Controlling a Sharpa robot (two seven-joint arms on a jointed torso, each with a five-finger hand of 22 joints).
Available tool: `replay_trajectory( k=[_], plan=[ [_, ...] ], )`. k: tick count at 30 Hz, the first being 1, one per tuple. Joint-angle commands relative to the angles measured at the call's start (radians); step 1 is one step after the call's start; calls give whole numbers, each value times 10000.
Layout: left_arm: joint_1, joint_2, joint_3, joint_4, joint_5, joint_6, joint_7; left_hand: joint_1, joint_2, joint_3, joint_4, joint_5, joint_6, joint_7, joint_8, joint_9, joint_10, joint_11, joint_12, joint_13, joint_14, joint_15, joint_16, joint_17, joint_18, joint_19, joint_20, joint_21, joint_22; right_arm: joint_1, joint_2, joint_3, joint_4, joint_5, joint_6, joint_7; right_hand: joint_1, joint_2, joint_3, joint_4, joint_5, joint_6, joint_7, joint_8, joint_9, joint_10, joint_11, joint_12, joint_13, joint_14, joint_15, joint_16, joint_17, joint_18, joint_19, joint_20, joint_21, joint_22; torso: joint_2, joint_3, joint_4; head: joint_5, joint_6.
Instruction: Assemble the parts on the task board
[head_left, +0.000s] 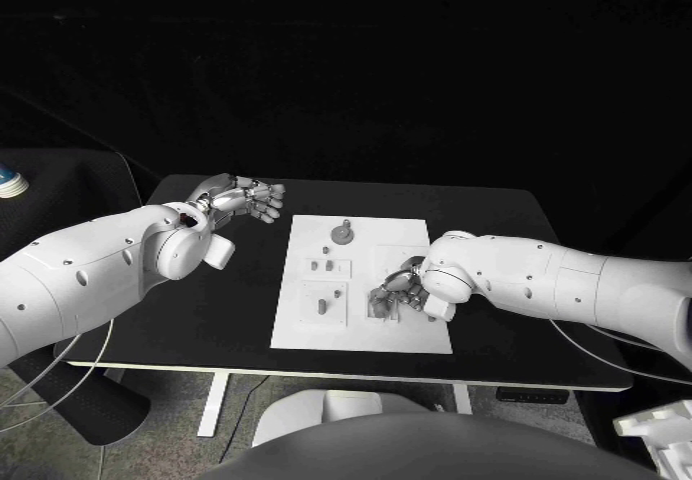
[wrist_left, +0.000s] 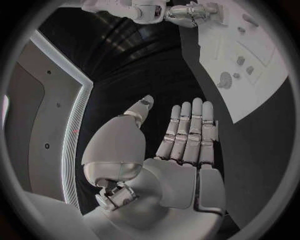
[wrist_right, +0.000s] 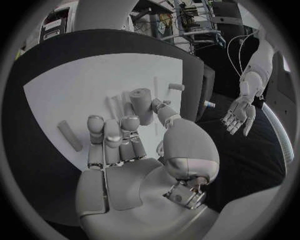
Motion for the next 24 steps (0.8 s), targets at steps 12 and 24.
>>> replay_trajectory(
  k=[12, 24],
  plan=[
    [10, 26, 9, 10, -42, 124, 51, -139, 10, -68, 21, 30, 38, -18, -44, -3, 55, -11, -43, 12, -28, 27, -59, -15, -55, -22, 2, -41, 14, -57, 33, -43, 86, -102, 186, -90, -123, 56, -30, 61, -12, 77, 153, 30, 70, -52, 16, -2, -5, -44, -37, 36, 3, 143, -24, 93, 919, 10, 2, 4, 2, -3, 2],
    [10, 24, 9, 13, -48, 134, 40, -145, 13, -71, 24, 30, 38, -18, -45, -3, 52, -11, -46, 12, -36, 28, -63, -19, -57, -27, 2, -45, 14, -57, 48, -43, 114, -221, -31, -28, -477, -225, -200, 143, -29, 63, 156, -26, 20, -79, 40, -5, 3, -80, -12, 39, 0, 140, -44, 121, 908, 12, 0, -14, 5, -1, 2]
  ],
)
